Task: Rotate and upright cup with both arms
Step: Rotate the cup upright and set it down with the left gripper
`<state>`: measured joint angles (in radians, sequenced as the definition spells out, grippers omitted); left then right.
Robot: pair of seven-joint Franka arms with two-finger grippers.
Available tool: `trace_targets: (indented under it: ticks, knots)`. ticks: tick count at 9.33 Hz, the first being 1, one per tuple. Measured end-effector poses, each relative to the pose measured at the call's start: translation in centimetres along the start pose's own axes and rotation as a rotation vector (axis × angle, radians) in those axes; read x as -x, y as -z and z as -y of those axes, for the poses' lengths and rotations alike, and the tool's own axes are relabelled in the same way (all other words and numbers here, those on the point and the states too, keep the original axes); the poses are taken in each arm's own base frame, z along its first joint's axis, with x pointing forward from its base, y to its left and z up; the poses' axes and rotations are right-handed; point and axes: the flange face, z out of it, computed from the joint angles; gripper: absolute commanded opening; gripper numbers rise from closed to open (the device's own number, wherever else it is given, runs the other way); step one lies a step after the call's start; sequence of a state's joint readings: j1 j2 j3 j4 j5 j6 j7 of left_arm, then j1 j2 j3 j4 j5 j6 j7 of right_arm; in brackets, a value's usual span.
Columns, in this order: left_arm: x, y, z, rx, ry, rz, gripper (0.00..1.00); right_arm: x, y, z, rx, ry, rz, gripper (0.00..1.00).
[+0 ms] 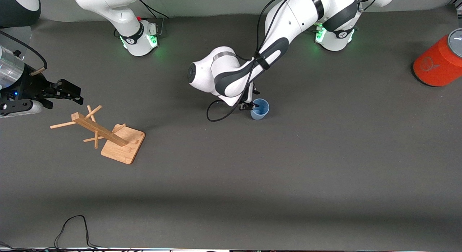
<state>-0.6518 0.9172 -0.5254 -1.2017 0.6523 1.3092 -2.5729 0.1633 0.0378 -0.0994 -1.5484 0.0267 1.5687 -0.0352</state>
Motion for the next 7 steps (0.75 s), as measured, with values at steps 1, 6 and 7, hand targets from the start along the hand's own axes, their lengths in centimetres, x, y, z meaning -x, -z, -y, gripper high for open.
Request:
trace_targets:
  ticks: [1, 6, 7]
  knots:
    - [-0.3, 0.5, 0.1, -0.006, -0.062, 0.012, 1.00, 0.0, 0.1, 0.0, 0.000, 0.000, -0.001, 1.00]
    - [-12.3, 5.9, -3.3, -0.081, -0.504, 0.153, 1.00, 0.1, 0.5, -0.9, 0.000, -0.016, -0.009, 1.00]
    - [-17.8, 7.3, -5.1, -0.048, -0.603, 0.220, 1.00, 0.3, 0.9, -1.5, -0.002, -0.027, -0.017, 1.00]
